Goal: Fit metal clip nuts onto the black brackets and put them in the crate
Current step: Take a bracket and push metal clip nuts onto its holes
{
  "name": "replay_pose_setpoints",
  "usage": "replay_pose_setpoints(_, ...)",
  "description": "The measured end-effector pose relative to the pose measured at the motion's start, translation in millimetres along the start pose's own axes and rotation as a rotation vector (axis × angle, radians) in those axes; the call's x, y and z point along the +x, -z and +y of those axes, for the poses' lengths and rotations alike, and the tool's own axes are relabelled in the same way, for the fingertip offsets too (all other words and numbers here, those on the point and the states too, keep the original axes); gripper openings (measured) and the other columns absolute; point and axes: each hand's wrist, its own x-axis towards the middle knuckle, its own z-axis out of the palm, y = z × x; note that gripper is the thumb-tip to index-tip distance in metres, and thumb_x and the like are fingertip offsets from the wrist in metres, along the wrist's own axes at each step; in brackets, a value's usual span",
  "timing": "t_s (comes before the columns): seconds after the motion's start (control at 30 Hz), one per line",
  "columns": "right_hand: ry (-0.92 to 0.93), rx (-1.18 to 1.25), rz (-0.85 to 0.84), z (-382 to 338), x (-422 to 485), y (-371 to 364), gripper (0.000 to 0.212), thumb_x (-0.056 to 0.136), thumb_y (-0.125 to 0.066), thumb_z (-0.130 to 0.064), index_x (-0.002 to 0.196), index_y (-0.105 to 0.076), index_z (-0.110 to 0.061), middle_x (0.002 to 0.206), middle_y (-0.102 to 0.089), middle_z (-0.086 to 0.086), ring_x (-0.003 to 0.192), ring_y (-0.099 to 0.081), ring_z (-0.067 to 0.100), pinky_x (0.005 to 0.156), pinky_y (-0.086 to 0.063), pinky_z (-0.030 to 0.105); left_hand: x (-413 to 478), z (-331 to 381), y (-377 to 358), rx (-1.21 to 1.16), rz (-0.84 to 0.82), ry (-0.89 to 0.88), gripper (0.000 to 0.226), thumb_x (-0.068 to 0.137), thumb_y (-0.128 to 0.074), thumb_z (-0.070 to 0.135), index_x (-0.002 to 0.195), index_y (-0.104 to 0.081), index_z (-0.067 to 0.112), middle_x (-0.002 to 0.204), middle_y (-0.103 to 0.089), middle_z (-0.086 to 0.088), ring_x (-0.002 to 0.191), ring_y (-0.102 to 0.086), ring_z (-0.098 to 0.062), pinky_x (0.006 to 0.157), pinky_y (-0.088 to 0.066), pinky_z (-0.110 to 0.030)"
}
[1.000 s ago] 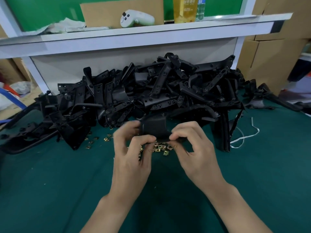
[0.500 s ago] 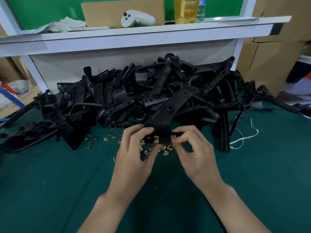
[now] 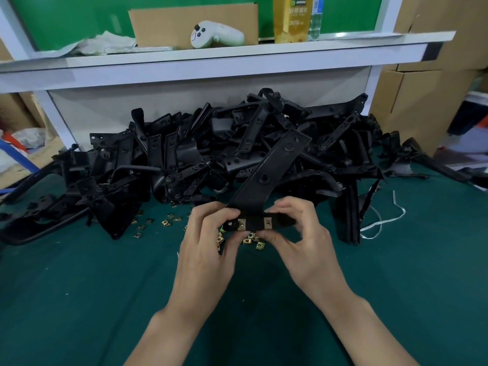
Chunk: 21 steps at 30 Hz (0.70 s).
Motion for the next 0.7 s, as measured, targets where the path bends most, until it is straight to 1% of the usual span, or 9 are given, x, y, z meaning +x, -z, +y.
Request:
replay_pose_setpoints(0.1, 0.010, -0.015, 0.005, 2.1, -0.6, 0.2, 0.064, 0.086, -0.080, -0.018, 0.118, -0.044, -0.061, 0.116, -0.065, -0.023, 0.115, -0.061, 0.000, 0.090, -0.041, 0.003, 0.4, -0.5, -0.7, -0.004, 0.012, -0.016, 0.033, 0.093, -0.062, 0.029, 0.122, -0.049, 0.021, 0.124, -0.037, 0.016, 0.118, -0.043, 0.008, 0.094, -0.038, -0.009)
replay_pose_setpoints(0.27, 0.011, -0.034, 0.014, 1.7, -0.8, 1.0, 0.060, 0.086, -0.079, -0.018, 0.113, -0.046, -0.060, 0.115, -0.064, -0.026, 0.115, -0.060, -0.002, 0.090, -0.040, 0.004, -0.8, -1.0, -1.6, -0.018, -0.004, 0.008, 0.037, 0.094, -0.072, 0.023, 0.124, -0.049, 0.023, 0.124, -0.038, 0.017, 0.117, -0.044, 0.006, 0.095, -0.038, -0.010)
replay_pose_setpoints(0.37, 0.058, -0.039, 0.035, -6.3, -1.5, 1.8, 0.046, 0.088, -0.077, -0.023, 0.107, -0.051, -0.056, 0.111, -0.064, -0.025, 0.110, -0.062, 0.003, 0.086, -0.046, 0.010, 0.4, 3.4, 0.4, -0.044, 0.005, 0.026, 0.037, 0.095, -0.070, 0.027, 0.126, -0.050, 0.023, 0.124, -0.040, 0.016, 0.117, -0.045, 0.007, 0.096, -0.037, -0.008)
replay_pose_setpoints(0.43, 0.166, -0.039, 0.078, -15.2, -1.6, 3.2, 0.025, 0.093, -0.071, -0.033, 0.105, -0.054, -0.046, 0.106, -0.064, -0.021, 0.101, -0.065, 0.010, 0.083, -0.049, 0.016, 2.8, 6.6, 3.9, -0.067, 0.042, 0.022, 0.033, 0.097, -0.063, 0.037, 0.125, -0.053, 0.023, 0.121, -0.044, 0.015, 0.116, -0.049, 0.003, 0.096, -0.038, -0.010)
replay_pose_setpoints(0.5, 0.226, -0.041, 0.128, -24.4, -1.3, 6.4, 0.011, 0.096, -0.065, -0.043, 0.104, -0.058, -0.042, 0.101, -0.064, -0.021, 0.094, -0.066, 0.006, 0.080, -0.046, 0.010, 4.8, 9.4, 7.6, -0.089, 0.082, 0.011, 0.031, 0.100, -0.057, 0.045, 0.123, -0.057, 0.025, 0.118, -0.048, 0.012, 0.112, -0.053, -0.003, 0.095, -0.040, -0.013)
replay_pose_setpoints(0.53, 0.206, -0.018, 0.142, -28.2, -0.3, 8.3, 0.010, 0.096, -0.064, -0.046, 0.104, -0.059, -0.043, 0.099, -0.066, -0.023, 0.091, -0.065, 0.002, 0.078, -0.044, 0.006, 5.9, 10.6, 8.9, -0.098, 0.088, 0.019, 0.031, 0.100, -0.056, 0.047, 0.123, -0.059, 0.027, 0.117, -0.049, 0.011, 0.111, -0.054, -0.006, 0.094, -0.040, -0.014)
replay_pose_setpoints(0.6, 0.050, 0.104, 0.118, -35.8, 3.6, 9.6, 0.009, 0.093, -0.067, -0.047, 0.098, -0.063, -0.043, 0.094, -0.070, -0.020, 0.085, -0.067, 0.000, 0.071, -0.045, 0.005, 7.8, 11.9, 10.3, -0.120, 0.064, 0.064, 0.030, 0.100, -0.055, 0.050, 0.122, -0.060, 0.031, 0.115, -0.048, 0.010, 0.110, -0.055, -0.009, 0.094, -0.040, -0.013)
replay_pose_setpoints(0.63, -0.038, 0.182, 0.087, -36.9, 4.9, 9.7, 0.009, 0.091, -0.070, -0.047, 0.095, -0.065, -0.040, 0.089, -0.072, -0.015, 0.081, -0.068, 0.002, 0.069, -0.047, 0.008, 8.0, 12.8, 10.4, -0.136, 0.039, 0.097, 0.030, 0.099, -0.055, 0.050, 0.123, -0.060, 0.033, 0.117, -0.048, 0.012, 0.110, -0.056, -0.009, 0.093, -0.040, -0.012)
replay_pose_setpoints(0.7, -0.133, 0.292, 0.048, -35.3, 7.0, 10.7, 0.008, 0.091, -0.072, -0.042, 0.091, -0.068, -0.035, 0.079, -0.072, -0.004, 0.072, -0.068, 0.008, 0.066, -0.050, 0.013, 8.0, 13.6, 9.7, -0.168, -0.013, 0.153, 0.030, 0.098, -0.056, 0.053, 0.125, -0.057, 0.041, 0.118, -0.049, 0.019, 0.107, -0.057, -0.007, 0.090, -0.040, -0.010)
